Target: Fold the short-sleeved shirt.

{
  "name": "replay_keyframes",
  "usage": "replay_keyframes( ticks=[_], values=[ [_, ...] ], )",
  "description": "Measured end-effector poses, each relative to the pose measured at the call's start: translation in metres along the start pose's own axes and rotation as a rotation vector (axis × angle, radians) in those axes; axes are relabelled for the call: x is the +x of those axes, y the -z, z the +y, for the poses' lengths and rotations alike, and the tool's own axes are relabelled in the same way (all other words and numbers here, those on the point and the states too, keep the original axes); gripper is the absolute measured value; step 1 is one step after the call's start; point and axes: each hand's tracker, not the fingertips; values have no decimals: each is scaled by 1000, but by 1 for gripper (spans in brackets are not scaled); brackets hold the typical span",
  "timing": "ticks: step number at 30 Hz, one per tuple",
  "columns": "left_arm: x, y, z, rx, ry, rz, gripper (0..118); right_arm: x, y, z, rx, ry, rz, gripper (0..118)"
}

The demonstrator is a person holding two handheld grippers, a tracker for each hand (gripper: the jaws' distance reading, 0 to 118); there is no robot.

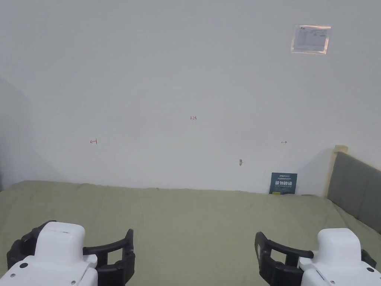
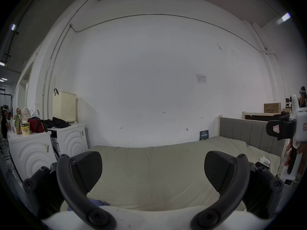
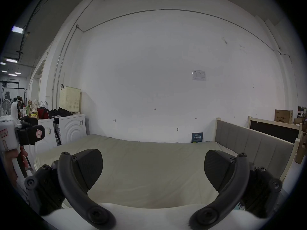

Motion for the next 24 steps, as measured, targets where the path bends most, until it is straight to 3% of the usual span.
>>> replay_keyframes(
  ticks=[5,7,10,12,18,22,24],
  values=[
    [1,0,-5,-4,0,-5,118,0,0,-1,-5,16,5,118],
    [2,0,-5,-8,0,-8,118,-1,5,0,-76,21,8,118],
    [2,0,-6,-8,3,-7,118,-1,10,4,-154,86,102,118],
    [2,-1,-5,-9,8,-6,118,-7,10,5,-152,119,38,118],
    [0,0,-5,-10,-4,2,118,-18,12,13,-186,77,-144,118],
    [-2,0,-5,-5,-15,8,118,-18,12,15,-183,73,-158,118],
    [-2,0,-5,-4,-20,11,118,-13,13,15,-187,124,-120,118]
  ],
)
